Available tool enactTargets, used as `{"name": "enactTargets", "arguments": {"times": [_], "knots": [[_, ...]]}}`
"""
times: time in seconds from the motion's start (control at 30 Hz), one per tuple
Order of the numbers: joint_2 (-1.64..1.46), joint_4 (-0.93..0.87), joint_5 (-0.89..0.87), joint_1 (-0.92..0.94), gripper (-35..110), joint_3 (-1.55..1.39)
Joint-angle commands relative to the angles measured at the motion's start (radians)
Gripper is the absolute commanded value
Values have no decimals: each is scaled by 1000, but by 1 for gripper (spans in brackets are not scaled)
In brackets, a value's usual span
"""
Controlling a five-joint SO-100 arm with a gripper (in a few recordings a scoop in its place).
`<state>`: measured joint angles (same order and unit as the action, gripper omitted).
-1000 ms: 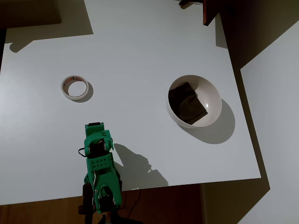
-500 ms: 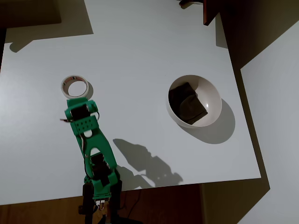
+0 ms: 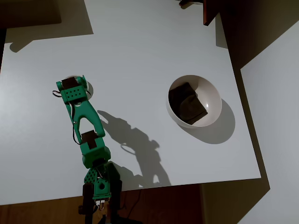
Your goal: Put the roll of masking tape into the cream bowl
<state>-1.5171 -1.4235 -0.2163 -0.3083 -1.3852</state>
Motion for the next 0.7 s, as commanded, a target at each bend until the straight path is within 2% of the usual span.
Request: {"name": "enactTargets", "arguments": {"times": [0.0,0.23,0.67], "knots": [[77,-6,-28,-29,16,156],[225,15,-35,-23,16,265],[313,92,-38,0,16,276]]}}
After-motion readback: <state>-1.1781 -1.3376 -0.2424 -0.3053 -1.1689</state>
